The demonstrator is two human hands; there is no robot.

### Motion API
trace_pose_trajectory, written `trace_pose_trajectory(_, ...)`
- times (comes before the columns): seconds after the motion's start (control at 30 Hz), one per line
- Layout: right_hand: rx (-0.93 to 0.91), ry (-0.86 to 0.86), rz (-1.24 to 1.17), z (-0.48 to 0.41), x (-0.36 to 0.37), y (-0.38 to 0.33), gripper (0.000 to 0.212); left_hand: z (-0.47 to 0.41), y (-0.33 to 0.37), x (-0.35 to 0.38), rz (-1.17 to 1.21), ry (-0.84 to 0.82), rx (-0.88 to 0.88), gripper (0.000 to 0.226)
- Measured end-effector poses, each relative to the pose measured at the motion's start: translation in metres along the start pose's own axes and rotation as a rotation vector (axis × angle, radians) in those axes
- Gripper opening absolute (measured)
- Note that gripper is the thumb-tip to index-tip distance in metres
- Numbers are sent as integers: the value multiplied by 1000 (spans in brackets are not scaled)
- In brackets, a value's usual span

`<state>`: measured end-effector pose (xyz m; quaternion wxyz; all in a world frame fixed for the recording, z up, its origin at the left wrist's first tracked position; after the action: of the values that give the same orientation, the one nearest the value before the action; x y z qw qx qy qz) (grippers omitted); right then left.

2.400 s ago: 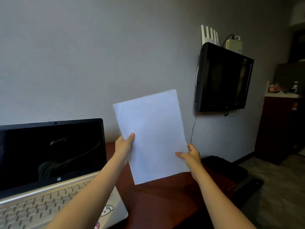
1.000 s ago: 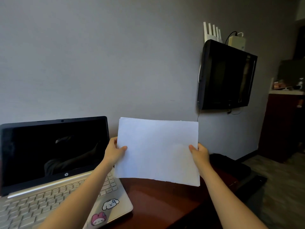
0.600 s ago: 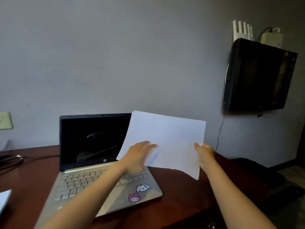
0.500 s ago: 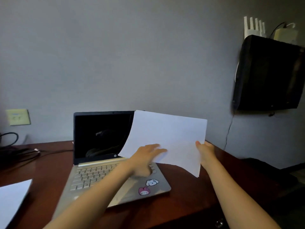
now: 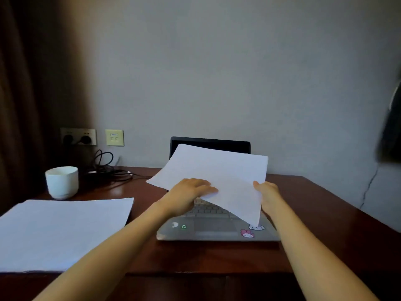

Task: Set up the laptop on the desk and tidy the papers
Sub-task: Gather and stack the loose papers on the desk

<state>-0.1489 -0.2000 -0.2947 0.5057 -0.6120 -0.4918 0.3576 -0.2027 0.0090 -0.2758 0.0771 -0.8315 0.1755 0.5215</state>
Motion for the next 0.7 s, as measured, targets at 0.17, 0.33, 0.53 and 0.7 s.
trace_pose_trajectory(0.17, 25, -112, 33, 26, 71, 2, 32, 43, -57, -23, -39, 26, -94, 75)
trace_pose_trajectory(0.33, 34, -215, 48, 60, 141, 11, 30, 94, -105, -46, -85, 39, -233, 74)
trace_pose_trajectory(0.53, 76, -373, 28, 96, 215, 19, 29, 155, -155, -67, -94, 70, -384, 81)
trace_pose_trajectory(0.7, 79, -483, 23, 122, 260, 22, 34, 193, -181, -79, -118, 62, -483, 77)
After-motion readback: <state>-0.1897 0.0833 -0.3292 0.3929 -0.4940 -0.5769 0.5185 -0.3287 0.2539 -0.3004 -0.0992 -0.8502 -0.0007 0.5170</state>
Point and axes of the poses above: each hand's wrist, its own z-axis away from the middle knuckle, its own x-axis out of the palm, y = z × x, the point moved 8 cm from there along -z, towards the middle knuckle, and after that the axes turned 15 degrees about -x, right-handed, at the moved point
